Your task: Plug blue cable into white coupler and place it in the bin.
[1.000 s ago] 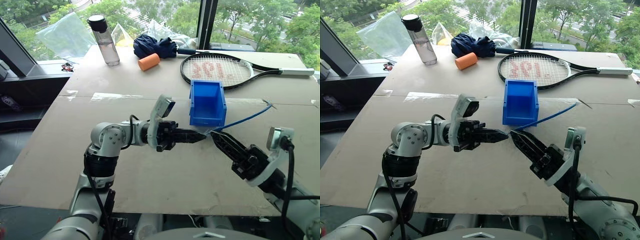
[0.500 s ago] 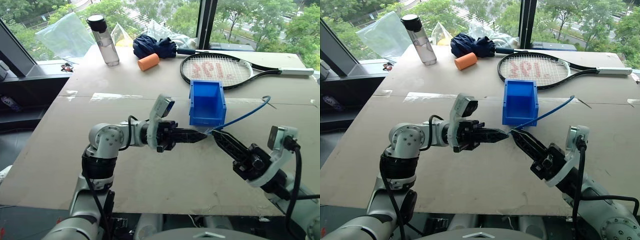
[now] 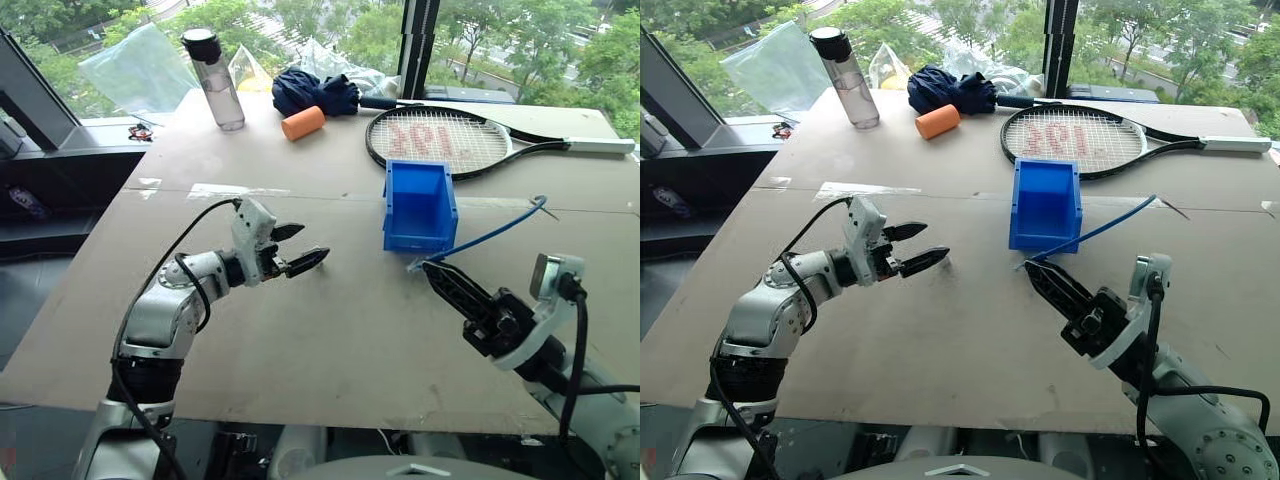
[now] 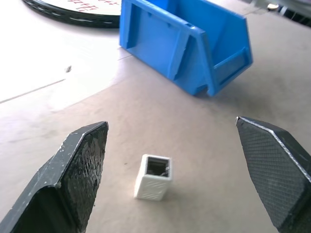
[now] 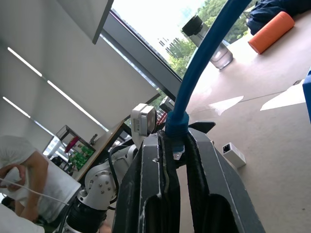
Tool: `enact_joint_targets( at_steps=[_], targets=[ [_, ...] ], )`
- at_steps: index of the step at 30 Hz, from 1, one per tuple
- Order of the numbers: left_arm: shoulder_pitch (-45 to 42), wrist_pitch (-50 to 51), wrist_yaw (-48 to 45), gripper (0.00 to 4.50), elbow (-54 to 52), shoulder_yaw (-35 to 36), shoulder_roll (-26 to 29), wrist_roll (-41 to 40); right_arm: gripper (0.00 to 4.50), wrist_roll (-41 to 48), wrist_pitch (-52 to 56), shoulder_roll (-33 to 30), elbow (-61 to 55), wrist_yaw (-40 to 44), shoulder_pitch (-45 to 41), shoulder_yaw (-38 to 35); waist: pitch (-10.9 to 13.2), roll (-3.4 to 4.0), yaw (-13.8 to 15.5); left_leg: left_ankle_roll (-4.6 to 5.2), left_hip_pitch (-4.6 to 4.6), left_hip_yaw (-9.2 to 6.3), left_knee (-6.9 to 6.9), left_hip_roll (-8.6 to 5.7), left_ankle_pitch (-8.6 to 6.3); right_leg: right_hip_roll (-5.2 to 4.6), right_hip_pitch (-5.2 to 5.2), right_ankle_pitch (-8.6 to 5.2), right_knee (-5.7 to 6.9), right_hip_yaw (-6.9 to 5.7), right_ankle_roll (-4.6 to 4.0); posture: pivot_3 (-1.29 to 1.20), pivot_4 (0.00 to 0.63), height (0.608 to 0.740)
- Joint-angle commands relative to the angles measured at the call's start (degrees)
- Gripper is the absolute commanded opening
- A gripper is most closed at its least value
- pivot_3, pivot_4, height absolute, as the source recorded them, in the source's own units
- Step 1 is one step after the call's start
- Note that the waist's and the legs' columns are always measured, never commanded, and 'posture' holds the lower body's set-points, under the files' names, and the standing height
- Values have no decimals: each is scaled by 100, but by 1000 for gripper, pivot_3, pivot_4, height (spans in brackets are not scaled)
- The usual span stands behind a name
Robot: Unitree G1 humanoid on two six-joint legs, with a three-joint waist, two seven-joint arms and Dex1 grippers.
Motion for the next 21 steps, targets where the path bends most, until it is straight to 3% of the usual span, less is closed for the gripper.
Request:
enact_joint_targets(
  at_steps=[1,5,6,7,9,10,13,21],
  targets=[
    [-49,-641,95,4267,317,-348,-72,619,0,-90,-61,-71,-46,155,-33,-87,0,-1,-10,0,-2,1,0,0,0,-1,0,0,-2,1,0,0,150,740],
    [-137,-1056,98,4267,804,-536,-221,943,0,-99,-76,-130,-101,91,-50,-133,1,-3,-25,1,-2,2,1,-3,-1,-2,-2,1,-2,6,1,0,150,740],
    [-179,-1113,47,3765,962,-579,-266,977,0,-121,-85,-143,-155,69,-3,-143,1,-3,-25,1,-1,1,1,-2,-1,0,-3,1,-1,5,2,0,150,740],
    [-212,-1203,-29,3587,1097,-630,-285,1019,0,-140,-93,-146,-201,43,41,-148,1,-4,-25,1,-1,1,1,-3,-1,2,-2,1,1,3,2,0,150,740],
    [-272,-1308,-231,2663,1314,-667,-334,986,0,-177,-124,-142,-344,-76,130,-145,1,-4,-19,1,-1,3,1,-6,-1,4,-2,1,2,-3,2,0,150,740],
    [-294,-1389,-276,1971,1394,-677,-332,1023,0,-211,-142,-143,-410,-121,175,-148,1,-4,-22,1,-2,4,1,-5,-1,5,-2,1,3,-7,2,0,150,740],
    [-432,-1586,-443,672,1661,-649,-361,1048,0,-375,-211,-83,-458,-217,145,-122,0,-4,-27,1,-1,2,1,-4,-1,4,-2,1,4,-5,2,0,150,740],
    [-1065,-1744,-1993,564,1828,-1380,-690,933,0,-2088,60,-636,-63,316,-702,371,0,-5,-22,1,-7,13,11,-18,0,4,-1,1,4,-12,2,0,150,740]
  ],
)
